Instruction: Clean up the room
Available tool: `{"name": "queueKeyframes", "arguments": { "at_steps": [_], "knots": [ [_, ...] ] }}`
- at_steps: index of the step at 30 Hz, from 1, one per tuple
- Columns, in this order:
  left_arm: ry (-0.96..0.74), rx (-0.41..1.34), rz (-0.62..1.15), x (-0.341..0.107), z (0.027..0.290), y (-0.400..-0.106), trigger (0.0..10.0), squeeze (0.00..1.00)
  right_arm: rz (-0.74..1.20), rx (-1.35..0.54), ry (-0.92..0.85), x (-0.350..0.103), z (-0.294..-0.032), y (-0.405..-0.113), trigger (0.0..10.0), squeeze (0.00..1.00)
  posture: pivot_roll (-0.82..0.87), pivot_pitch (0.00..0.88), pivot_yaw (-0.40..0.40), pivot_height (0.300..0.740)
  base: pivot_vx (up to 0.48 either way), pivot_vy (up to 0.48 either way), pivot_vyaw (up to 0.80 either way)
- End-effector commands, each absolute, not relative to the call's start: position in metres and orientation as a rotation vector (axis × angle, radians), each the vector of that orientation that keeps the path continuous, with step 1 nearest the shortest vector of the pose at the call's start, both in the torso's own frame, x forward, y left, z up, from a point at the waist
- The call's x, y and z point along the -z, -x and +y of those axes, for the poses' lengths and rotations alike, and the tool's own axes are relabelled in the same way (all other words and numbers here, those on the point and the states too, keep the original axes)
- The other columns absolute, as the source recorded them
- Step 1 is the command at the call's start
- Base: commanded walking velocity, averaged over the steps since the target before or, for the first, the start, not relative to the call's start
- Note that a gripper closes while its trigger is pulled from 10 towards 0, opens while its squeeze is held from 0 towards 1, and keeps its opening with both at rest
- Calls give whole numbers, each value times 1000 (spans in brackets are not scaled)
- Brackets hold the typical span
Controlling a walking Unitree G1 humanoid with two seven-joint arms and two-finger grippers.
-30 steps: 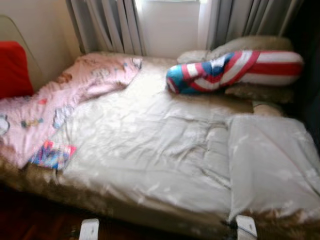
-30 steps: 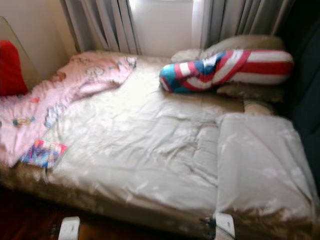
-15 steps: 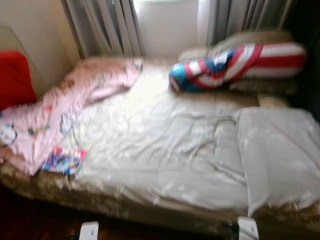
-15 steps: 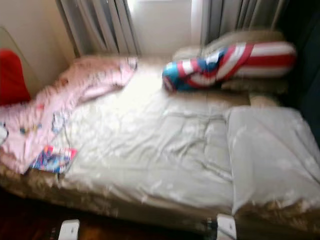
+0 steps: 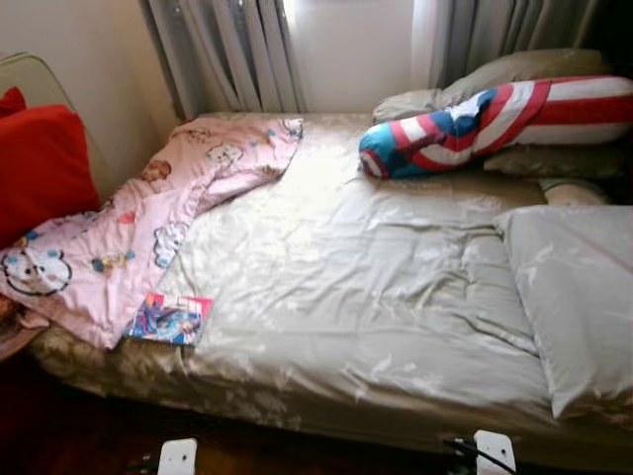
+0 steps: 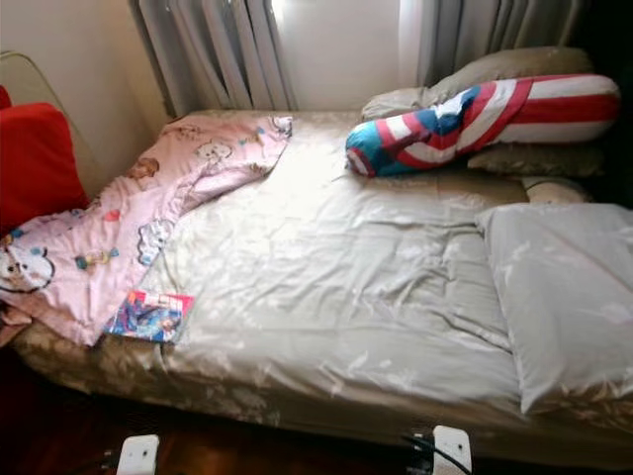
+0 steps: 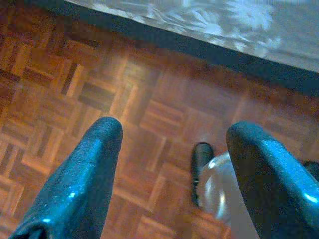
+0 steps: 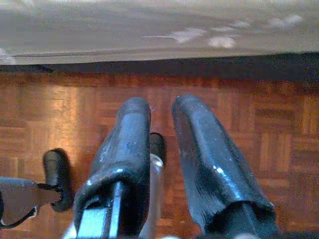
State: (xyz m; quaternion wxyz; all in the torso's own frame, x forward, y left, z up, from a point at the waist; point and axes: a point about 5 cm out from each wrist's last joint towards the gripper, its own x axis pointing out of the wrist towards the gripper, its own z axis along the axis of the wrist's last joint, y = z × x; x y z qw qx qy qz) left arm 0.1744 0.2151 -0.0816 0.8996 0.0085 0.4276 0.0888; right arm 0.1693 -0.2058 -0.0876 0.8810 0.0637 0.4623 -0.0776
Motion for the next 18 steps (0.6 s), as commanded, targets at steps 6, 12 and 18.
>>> {"name": "queueKeyframes", "arguments": {
  "at_steps": [6,12,18],
  "knots": [
    [-32,-209,906,82,223,-170,10000,0,953,133,-148,86,-196,-176,10000,0,-57,0,22,740,0,480,0],
    [-5,-228,901,83,218,-172,10000,0,952,118,-113,85,-202,-178,10000,0,-31,0,-12,740,0,480,0],
    [4,-239,910,84,216,-169,10000,0,951,100,-97,84,-204,-179,10000,0,-18,0,-30,740,0,480,0]
  ]
}}
